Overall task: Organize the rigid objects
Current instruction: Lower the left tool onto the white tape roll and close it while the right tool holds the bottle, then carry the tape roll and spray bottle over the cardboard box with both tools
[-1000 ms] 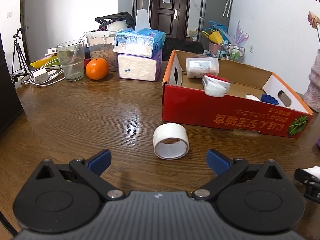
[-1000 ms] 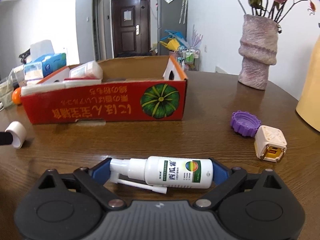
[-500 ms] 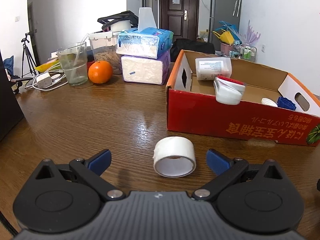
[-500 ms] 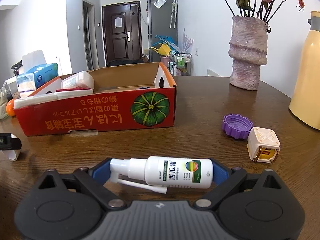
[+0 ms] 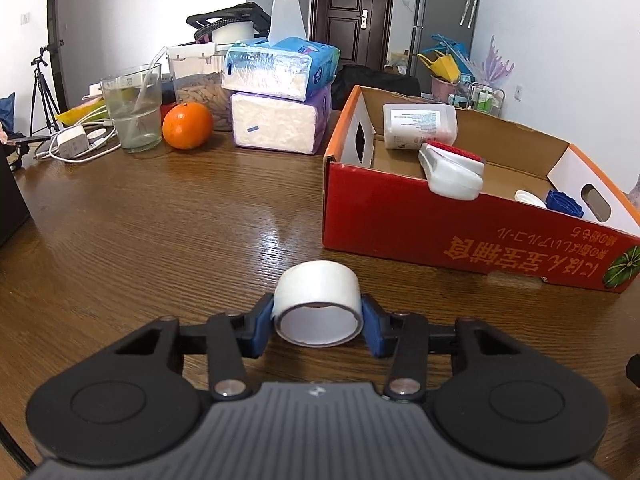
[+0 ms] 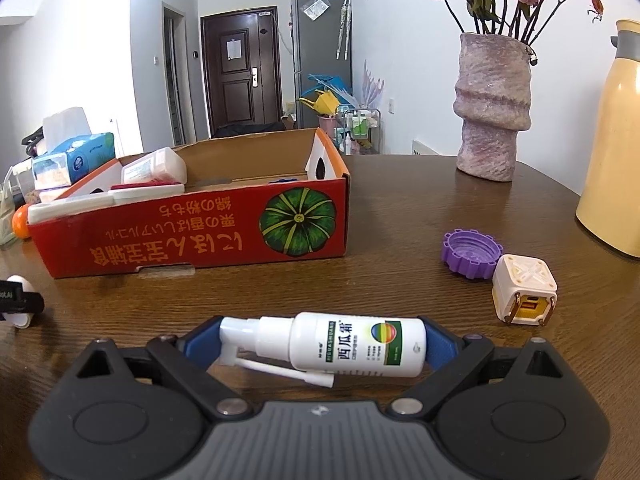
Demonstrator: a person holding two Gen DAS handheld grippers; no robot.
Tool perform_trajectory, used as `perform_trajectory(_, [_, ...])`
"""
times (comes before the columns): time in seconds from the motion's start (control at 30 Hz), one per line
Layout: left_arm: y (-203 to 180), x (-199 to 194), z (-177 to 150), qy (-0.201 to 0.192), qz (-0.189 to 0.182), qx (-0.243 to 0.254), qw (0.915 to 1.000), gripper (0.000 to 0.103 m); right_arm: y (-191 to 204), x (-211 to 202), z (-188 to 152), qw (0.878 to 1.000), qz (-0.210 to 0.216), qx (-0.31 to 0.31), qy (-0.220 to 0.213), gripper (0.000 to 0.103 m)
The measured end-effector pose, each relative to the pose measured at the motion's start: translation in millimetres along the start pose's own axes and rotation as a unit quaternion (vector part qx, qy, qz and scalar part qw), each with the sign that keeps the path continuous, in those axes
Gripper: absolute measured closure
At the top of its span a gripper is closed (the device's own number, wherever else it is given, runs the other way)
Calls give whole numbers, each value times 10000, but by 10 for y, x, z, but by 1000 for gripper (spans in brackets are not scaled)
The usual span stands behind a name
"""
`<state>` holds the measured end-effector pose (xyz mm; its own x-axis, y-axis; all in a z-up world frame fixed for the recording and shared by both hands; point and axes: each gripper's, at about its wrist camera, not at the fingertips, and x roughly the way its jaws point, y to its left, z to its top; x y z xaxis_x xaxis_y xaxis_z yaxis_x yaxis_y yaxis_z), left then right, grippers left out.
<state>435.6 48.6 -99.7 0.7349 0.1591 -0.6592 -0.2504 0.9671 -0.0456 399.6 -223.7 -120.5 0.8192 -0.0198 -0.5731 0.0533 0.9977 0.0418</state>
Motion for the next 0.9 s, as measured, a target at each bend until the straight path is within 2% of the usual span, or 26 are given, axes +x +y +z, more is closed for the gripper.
perform_trajectory(0.5, [60, -83, 5, -173, -26, -58, 9998, 58, 4, -32, -9, 10000, 30, -1, -60, 5])
perform_trajectory(0.9, [177, -361, 51, -576, -12, -215, 9981, 58, 4, -102, -5, 9997, 91, -25, -233, 5])
